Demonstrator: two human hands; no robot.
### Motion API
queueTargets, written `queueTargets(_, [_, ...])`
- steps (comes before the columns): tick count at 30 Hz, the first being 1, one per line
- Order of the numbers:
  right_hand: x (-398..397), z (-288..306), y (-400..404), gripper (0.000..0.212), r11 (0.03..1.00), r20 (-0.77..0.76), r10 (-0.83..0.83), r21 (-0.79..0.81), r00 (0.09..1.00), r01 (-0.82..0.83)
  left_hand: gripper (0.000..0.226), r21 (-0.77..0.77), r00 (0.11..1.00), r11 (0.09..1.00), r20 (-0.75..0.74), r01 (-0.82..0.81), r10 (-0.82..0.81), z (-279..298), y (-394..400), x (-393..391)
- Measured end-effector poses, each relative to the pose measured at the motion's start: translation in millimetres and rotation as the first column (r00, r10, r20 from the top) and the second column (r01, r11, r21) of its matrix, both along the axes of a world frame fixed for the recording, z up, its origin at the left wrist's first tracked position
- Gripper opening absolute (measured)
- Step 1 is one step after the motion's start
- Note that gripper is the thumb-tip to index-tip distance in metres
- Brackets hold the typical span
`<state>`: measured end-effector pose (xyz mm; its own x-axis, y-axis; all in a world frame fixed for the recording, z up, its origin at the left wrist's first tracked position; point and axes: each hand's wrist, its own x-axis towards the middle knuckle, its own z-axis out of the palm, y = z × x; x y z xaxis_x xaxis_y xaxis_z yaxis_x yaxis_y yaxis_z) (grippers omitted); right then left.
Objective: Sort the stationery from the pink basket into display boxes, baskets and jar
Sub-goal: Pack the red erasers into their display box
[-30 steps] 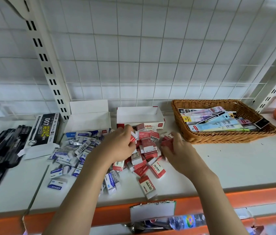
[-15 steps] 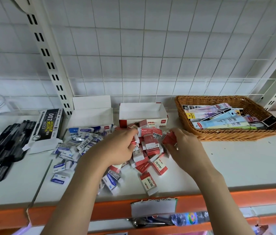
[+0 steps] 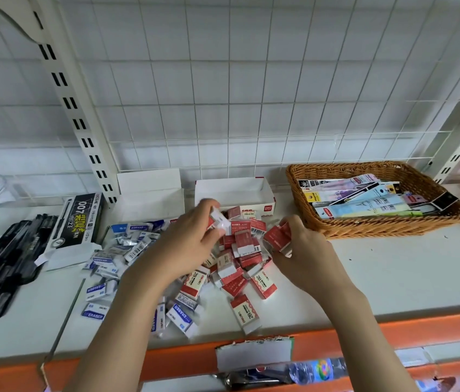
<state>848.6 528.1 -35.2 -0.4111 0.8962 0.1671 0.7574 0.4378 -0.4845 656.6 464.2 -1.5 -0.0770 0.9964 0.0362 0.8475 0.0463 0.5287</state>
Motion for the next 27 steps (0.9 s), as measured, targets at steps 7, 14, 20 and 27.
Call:
queueTargets(7, [-1.0, 4.0, 10.9, 0.036, 0.995, 0.034, -0.056, -0.076, 0.998, 0.058, 0.033, 0.126, 0.992, 0.987, 0.086, -0.103, 0.092, -3.5, 3.4, -9.1])
queueTargets(14, [-15.3, 1.1, 23.9, 0.044, 0.987, 0.254, -0.076, -0.117, 0.964, 0.109, 0.045, 0.153, 0.987, 0.976, 0.055, -0.155, 0.148, 4.3, 26.7, -16.1])
queueTargets(20, [-14.1, 7.1, 25.6, 0.04, 0.988, 0.197, -0.043, -0.135, 0.98, 0.07, 0.033, 0.126, 0.985, 0.979, -0.043, -0.16, 0.167, 12.8, 75.7, -29.0])
queueTargets(27, [-22.9, 30.3, 39.5, 0.03, 0.999, -0.077, -0.042, -0.022, 0.996, 0.041, 0.025, 0.027, 0.929, 0.988, -0.338, -0.153, 0.153, -2.6, 132.9, -28.8])
